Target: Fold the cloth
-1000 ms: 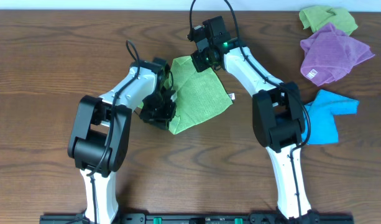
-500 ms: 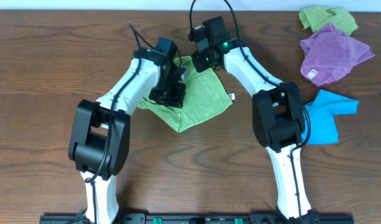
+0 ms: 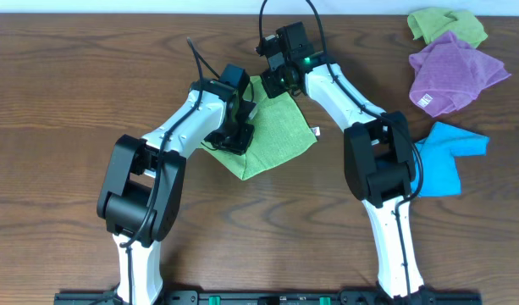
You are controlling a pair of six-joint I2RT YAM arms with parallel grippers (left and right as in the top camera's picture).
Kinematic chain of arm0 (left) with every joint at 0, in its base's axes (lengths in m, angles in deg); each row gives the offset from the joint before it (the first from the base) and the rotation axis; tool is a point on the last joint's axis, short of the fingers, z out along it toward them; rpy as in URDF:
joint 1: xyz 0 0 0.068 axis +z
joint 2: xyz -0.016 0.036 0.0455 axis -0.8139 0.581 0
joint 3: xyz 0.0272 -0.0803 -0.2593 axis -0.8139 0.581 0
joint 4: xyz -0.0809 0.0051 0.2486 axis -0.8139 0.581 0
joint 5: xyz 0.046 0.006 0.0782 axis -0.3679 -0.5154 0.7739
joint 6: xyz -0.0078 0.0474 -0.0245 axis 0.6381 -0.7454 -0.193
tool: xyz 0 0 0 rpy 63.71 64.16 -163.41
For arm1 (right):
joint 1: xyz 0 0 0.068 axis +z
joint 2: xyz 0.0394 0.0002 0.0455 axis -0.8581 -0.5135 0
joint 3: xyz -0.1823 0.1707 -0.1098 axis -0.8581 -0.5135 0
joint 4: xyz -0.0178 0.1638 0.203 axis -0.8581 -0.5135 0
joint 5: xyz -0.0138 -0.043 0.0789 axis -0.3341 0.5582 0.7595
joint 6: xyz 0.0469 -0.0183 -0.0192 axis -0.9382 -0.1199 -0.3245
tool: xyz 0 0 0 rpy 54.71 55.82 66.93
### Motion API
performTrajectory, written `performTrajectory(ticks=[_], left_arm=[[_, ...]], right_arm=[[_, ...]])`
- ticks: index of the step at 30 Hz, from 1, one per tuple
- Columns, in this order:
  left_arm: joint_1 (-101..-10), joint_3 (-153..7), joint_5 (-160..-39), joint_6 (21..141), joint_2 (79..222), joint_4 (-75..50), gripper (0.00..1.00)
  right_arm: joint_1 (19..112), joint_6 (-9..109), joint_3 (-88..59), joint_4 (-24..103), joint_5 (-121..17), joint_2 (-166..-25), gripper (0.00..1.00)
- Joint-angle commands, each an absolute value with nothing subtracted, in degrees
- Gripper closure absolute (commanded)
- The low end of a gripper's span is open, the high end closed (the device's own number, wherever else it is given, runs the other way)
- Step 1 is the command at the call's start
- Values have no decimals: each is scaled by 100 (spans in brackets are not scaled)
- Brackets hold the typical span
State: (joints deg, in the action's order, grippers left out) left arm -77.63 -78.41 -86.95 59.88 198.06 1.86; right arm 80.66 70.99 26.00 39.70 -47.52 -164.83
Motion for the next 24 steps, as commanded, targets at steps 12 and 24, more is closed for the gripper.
performTrajectory(ticks=[12,24], left_arm=[[-7777,-7395,-8514,5948,19705,133,71],[-7777,-7393,-8107,5946,19705,894,73]], right_arm=[[8040,7031,2651,3948,-4653,-16680,99],[8033,7034,2651,3922,-4666,-16796,99]])
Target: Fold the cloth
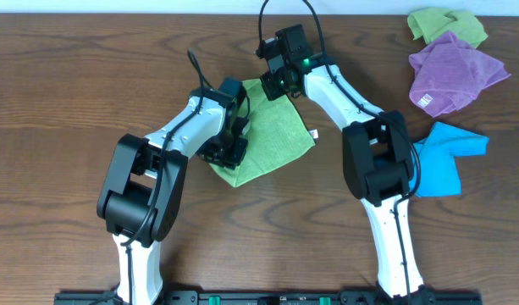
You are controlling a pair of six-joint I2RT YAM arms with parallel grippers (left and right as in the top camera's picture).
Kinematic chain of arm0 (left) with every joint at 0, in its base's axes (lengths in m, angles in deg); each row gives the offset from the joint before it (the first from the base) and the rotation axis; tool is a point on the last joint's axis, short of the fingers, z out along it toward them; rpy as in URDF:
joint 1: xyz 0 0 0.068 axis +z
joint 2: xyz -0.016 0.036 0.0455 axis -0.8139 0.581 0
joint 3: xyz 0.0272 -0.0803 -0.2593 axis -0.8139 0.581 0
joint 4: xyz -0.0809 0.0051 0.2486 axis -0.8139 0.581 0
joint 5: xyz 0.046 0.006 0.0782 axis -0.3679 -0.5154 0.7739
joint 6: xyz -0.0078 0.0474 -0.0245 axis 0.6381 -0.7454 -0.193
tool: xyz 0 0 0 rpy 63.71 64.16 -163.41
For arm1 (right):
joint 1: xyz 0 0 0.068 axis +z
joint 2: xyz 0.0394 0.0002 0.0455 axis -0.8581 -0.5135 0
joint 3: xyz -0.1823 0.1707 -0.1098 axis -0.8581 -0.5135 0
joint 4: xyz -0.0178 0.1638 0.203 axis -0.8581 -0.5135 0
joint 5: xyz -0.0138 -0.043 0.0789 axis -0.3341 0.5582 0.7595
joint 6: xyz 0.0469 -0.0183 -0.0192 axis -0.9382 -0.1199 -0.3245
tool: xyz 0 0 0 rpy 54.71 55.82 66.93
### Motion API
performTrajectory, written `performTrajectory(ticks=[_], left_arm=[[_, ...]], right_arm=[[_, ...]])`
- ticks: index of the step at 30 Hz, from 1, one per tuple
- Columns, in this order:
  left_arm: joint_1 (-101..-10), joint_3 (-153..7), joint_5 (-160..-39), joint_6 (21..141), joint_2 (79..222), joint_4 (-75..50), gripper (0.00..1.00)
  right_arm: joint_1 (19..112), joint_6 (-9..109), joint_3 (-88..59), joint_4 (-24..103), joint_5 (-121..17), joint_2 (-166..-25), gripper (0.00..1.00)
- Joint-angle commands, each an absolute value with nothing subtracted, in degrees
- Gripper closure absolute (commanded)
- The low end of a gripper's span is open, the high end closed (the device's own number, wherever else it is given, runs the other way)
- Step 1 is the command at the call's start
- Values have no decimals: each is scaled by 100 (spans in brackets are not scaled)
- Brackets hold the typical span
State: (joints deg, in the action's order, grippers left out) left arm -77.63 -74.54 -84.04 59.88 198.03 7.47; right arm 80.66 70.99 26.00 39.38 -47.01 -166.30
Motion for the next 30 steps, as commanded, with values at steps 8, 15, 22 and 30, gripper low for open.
performTrajectory(ticks=[8,15,22,30], left_arm=[[-7770,-7393,-7993,5946,19705,1421,77],[-7763,-7395,-7338,5948,19705,1917,85],[-7696,-7469,-7379,6014,19701,1891,93],[-7678,-8525,-8260,6014,19596,1650,92]], right_arm=[[7981,7031,2651,3614,-5278,-16813,99],[7749,6850,2651,3188,-5818,-16813,99],[7553,6686,2651,3015,-5814,-16813,99],[7430,6494,2651,2652,-5923,-16813,99]])
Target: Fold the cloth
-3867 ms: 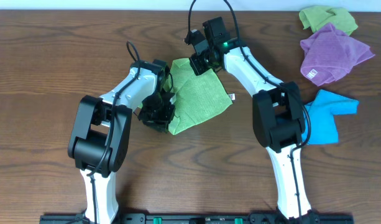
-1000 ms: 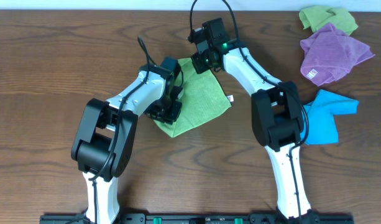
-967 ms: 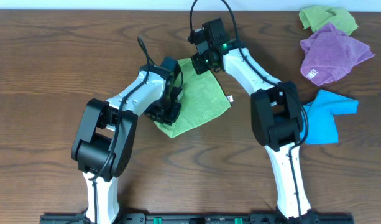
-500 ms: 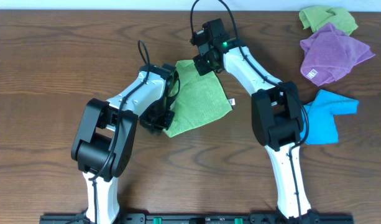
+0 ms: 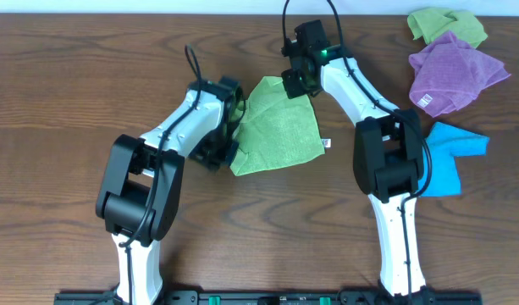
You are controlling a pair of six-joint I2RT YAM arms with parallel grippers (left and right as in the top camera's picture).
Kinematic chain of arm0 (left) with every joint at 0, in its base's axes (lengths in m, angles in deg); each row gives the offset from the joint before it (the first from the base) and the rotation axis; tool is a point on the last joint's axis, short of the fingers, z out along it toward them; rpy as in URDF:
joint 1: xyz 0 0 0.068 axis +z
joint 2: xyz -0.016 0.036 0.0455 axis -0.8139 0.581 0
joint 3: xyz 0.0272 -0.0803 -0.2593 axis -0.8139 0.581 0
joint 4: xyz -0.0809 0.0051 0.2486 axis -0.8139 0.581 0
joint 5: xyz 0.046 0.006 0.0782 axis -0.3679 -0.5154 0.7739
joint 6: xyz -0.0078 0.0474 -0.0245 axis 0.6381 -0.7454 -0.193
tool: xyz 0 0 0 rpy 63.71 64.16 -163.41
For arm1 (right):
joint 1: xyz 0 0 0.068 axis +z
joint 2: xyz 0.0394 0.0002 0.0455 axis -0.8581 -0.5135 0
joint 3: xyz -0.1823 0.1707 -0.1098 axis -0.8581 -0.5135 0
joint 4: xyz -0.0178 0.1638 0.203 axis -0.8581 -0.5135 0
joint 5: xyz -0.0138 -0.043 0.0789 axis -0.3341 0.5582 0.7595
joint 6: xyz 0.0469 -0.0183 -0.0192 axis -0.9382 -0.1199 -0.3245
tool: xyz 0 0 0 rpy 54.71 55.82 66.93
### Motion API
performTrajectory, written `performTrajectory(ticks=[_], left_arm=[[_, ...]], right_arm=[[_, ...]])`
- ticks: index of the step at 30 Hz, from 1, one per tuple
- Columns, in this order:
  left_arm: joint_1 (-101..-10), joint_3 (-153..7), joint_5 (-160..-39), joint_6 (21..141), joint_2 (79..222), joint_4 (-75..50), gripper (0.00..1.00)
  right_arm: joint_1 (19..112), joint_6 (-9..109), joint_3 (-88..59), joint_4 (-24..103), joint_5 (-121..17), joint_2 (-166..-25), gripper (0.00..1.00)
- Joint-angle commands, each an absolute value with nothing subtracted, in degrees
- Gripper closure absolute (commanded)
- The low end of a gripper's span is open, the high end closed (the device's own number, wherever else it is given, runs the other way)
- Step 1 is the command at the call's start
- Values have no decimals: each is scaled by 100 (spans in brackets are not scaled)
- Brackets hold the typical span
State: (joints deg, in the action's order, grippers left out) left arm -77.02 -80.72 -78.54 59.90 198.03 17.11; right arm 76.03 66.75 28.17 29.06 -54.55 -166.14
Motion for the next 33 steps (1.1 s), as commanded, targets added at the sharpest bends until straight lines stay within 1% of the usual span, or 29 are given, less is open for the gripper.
performTrajectory(ticks=[1,3,4,10,13,16,21,25,33], left_arm=[[-7678,-8669,-8391,6014,19596,1554,91],[-7678,-8787,-8616,6014,19596,1268,88],[-7680,-8785,-8710,6014,19596,1086,85],[-7720,-8684,-8820,6036,19633,389,79],[-7781,-8619,-8907,6060,19659,249,78],[-7923,-8448,-8975,6060,19727,114,75],[-8137,-8322,-8964,6055,19760,114,75],[-8194,-8221,-8616,6055,19786,109,71],[-8194,-7788,-8619,6058,19803,-328,65]], right_arm=[[7411,6491,2651,2613,-5921,-16813,99],[7389,6450,2653,2554,-5921,-16813,99],[7373,6430,2653,2545,-5921,-16813,99],[7336,6430,2653,2596,-5919,-16813,99],[7330,6432,2653,2630,-5919,-16813,99],[7306,6432,2653,2659,-5897,-16813,99],[7218,6430,2653,2665,-5761,-16813,99],[7135,6430,2653,2668,-5595,-16813,99],[7113,6430,2653,2663,-5499,-16813,99]])
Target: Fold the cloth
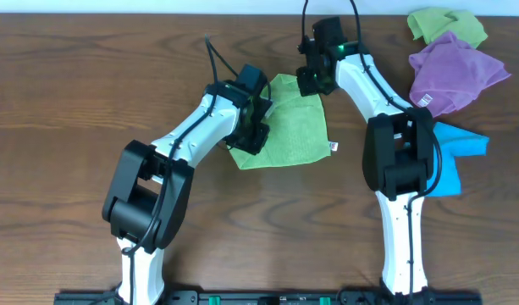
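Note:
The green cloth (291, 127) lies roughly square in the middle of the wooden table (73, 102), with a white tag (333, 148) at its right corner. My left gripper (252, 135) sits at the cloth's left edge and looks shut on it. At the cloth's upper right corner my right gripper (313, 85) appears shut on the fabric. The arms hide the fingertips of both grippers.
Three other cloths lie at the right: a lime one (445, 24) at the far corner, a purple one (454, 72) below it and a blue one (452, 157) partly behind the right arm.
Both grippers have moved to the right and the cloth has come with them. The left gripper now sits higher on the cloth's left edge, and the cloth looks squarer.
At first the cloth lay as a tilted diamond between the two grippers, left one at its left side, right one at its top corner. At each later moment the grippers and the cloth stood further right, and the cloth turned toward a squarer lie.

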You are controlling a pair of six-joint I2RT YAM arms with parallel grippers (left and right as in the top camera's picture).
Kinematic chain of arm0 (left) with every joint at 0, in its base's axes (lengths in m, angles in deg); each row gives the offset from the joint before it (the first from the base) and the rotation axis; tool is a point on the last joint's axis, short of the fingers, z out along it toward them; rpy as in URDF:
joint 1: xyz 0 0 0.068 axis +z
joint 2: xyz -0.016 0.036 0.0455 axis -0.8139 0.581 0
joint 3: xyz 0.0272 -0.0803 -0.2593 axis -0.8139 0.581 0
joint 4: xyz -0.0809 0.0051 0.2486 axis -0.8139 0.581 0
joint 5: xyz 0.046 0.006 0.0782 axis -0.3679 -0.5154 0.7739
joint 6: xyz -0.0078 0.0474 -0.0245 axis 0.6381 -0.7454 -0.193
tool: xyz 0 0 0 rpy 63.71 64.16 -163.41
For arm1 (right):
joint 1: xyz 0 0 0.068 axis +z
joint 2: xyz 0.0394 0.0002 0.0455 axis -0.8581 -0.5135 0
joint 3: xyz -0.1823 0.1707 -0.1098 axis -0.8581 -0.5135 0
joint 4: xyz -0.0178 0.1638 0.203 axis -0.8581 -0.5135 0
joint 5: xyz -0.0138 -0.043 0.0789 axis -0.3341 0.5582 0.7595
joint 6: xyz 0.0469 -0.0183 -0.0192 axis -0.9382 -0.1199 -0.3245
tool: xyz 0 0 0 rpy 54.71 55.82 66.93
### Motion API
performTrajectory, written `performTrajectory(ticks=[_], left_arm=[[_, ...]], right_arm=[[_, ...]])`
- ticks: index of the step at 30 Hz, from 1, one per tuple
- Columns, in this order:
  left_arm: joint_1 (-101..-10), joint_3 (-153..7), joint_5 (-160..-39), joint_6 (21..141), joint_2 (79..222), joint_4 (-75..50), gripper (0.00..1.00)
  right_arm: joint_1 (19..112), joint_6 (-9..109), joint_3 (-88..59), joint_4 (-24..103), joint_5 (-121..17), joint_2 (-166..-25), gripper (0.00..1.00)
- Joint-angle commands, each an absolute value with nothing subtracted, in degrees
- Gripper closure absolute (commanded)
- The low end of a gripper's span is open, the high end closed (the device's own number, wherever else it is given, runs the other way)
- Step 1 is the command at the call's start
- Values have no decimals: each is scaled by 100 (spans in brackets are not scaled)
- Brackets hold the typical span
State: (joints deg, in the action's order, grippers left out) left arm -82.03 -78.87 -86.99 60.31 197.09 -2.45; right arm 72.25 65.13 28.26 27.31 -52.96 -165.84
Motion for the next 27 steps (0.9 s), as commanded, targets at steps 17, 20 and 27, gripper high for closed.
performTrajectory(ticks=[17,20,27], left_arm=[[-8216,-7487,-8284,6077,19965,-605,60],[-8249,-7487,-8284,6079,19965,-603,69],[-8268,-7487,-8280,6187,19965,-466,87]], right_arm=[[7113,6432,2653,2646,-5383,-16813,99],[7113,6432,2653,2648,-5381,-16813,99],[7113,6432,2653,2661,-5381,-16813,99]])
